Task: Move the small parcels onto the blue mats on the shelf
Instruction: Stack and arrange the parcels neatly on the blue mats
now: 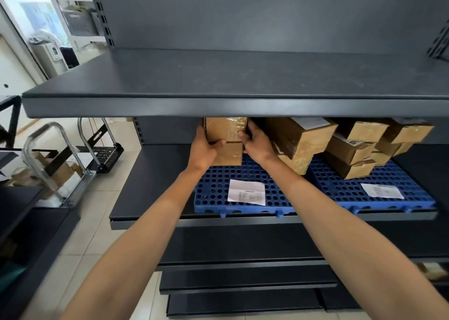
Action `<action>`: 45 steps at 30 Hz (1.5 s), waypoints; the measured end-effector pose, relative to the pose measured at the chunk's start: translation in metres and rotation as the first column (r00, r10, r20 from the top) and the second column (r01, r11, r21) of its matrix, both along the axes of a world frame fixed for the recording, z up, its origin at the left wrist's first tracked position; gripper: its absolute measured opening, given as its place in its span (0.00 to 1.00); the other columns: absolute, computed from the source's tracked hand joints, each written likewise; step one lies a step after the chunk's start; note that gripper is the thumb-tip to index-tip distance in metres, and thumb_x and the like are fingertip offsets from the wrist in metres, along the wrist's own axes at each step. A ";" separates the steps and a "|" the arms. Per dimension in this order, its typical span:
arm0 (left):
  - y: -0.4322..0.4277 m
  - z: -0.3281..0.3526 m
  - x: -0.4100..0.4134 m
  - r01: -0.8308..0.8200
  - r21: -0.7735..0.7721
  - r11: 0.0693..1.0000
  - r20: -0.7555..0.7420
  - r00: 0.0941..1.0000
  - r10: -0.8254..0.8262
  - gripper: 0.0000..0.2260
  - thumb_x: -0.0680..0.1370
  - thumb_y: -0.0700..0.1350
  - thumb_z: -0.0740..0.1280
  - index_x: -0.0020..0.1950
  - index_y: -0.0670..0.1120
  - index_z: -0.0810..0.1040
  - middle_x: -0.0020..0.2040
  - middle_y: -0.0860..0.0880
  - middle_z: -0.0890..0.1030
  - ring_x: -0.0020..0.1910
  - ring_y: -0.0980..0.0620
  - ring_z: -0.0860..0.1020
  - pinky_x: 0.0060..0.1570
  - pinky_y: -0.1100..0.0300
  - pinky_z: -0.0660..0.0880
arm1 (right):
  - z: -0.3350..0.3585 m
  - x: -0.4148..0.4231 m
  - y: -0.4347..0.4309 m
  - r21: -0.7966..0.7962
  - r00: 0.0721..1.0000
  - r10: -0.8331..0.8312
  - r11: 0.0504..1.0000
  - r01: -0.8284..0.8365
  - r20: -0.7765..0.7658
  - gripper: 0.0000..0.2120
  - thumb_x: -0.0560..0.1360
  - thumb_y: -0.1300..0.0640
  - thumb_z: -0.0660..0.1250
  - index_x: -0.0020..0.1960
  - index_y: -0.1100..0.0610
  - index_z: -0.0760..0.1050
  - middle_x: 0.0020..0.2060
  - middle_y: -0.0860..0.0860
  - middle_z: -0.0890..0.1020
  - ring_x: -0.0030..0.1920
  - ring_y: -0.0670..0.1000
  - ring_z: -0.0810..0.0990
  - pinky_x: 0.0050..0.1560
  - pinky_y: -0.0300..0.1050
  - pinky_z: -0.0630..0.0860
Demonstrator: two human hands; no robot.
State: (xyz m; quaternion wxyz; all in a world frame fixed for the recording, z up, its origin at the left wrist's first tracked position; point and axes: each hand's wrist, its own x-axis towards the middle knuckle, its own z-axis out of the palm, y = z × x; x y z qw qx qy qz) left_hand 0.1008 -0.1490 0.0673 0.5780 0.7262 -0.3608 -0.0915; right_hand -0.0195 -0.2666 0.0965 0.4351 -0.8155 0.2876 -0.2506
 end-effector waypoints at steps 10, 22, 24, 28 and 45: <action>0.002 0.003 0.008 0.048 0.115 0.992 0.028 0.998 -0.051 0.31 0.77 0.45 0.70 0.74 0.40 0.58 0.67 0.43 0.74 0.63 0.46 0.75 0.60 0.51 0.74 | -0.003 0.008 -0.004 -0.029 1.000 -0.026 0.999 0.026 -0.008 0.27 0.82 0.52 0.59 0.79 0.48 0.55 0.68 0.57 0.74 0.65 0.59 0.74 0.62 0.59 0.75; 0.002 0.016 -0.089 -0.286 -0.235 0.929 0.462 0.808 0.365 0.22 0.76 0.46 0.66 0.68 0.43 0.69 0.63 0.42 0.72 0.64 0.44 0.68 0.67 0.47 0.63 | 0.020 -0.098 0.016 -0.494 0.888 -0.087 0.804 0.331 0.452 0.16 0.77 0.62 0.64 0.64 0.57 0.74 0.56 0.54 0.79 0.57 0.53 0.76 0.58 0.44 0.73; -0.015 0.023 -0.118 -0.145 -0.239 0.960 0.426 0.873 0.237 0.19 0.76 0.45 0.65 0.66 0.45 0.71 0.58 0.46 0.74 0.58 0.47 0.72 0.60 0.49 0.70 | 0.021 -0.124 0.005 -0.474 0.777 -0.190 0.698 0.536 0.600 0.10 0.73 0.66 0.63 0.54 0.62 0.77 0.48 0.57 0.78 0.50 0.55 0.75 0.53 0.41 0.70; -0.050 0.028 -0.158 0.090 -0.108 0.990 0.197 0.978 -0.068 0.31 0.75 0.56 0.69 0.74 0.49 0.62 0.67 0.47 0.69 0.68 0.50 0.67 0.67 0.55 0.67 | 0.012 -0.156 -0.020 -0.357 0.681 -0.303 0.673 0.648 0.667 0.04 0.71 0.68 0.62 0.45 0.65 0.74 0.42 0.61 0.75 0.44 0.59 0.74 0.47 0.50 0.71; -0.047 -0.003 -0.131 0.013 -0.157 0.988 0.146 0.989 0.010 0.22 0.80 0.53 0.65 0.73 0.53 0.66 0.65 0.54 0.75 0.64 0.57 0.73 0.63 0.56 0.73 | -0.016 -0.139 -0.062 0.169 0.932 -0.200 0.973 0.154 0.303 0.40 0.72 0.42 0.72 0.77 0.50 0.56 0.70 0.47 0.72 0.69 0.46 0.70 0.71 0.54 0.67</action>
